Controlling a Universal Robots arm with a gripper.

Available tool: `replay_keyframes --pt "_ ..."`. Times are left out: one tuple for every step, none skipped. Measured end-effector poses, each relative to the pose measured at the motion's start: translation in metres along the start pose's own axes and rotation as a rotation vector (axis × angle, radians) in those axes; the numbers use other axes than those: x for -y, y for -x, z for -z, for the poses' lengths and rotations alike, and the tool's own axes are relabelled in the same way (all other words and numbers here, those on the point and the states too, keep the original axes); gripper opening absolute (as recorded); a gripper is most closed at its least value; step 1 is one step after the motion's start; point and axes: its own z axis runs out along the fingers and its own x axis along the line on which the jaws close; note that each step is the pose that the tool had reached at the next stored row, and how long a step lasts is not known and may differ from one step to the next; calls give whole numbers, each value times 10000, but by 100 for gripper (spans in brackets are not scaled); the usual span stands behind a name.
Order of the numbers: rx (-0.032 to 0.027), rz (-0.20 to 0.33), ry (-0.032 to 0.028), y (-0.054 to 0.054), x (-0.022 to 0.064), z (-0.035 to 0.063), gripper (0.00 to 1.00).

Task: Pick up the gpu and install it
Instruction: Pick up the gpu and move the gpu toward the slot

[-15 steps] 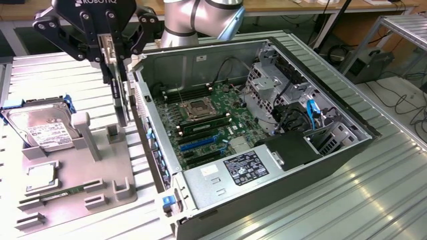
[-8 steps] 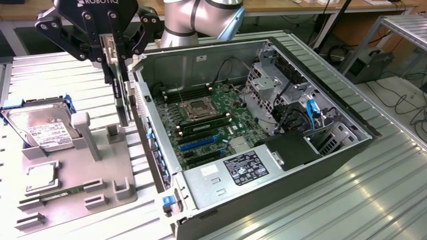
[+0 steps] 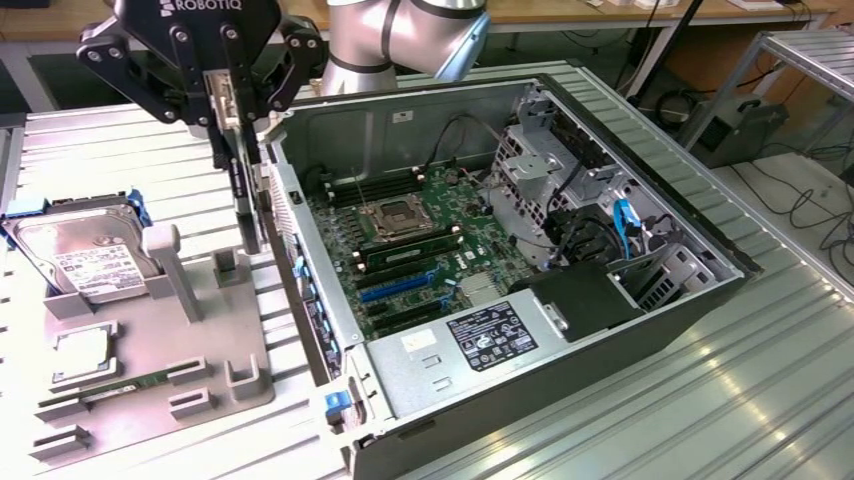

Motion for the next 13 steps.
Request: replay_keyframes --pt "0 0 -2 2 0 -2 26" --pt "0 0 -6 5 0 -6 26" --pt "0 0 -11 8 -1 -10 26" --pt "1 0 -15 11 -1 -13 26" --pt "0 1 -20 16 -1 -15 26" --pt "0 1 -24 24 -2 -17 26" --pt "1 0 -25 31 -3 -19 26" --pt "1 1 -28 40 -3 -21 26" --pt "1 1 -31 49 -4 -22 26" --pt "2 1 -32 55 -4 -23 26" --pt "2 1 -35 62 -4 -25 26" --pt "2 1 -37 68 -5 -26 26" --pt "3 1 -40 76 -5 -28 26"
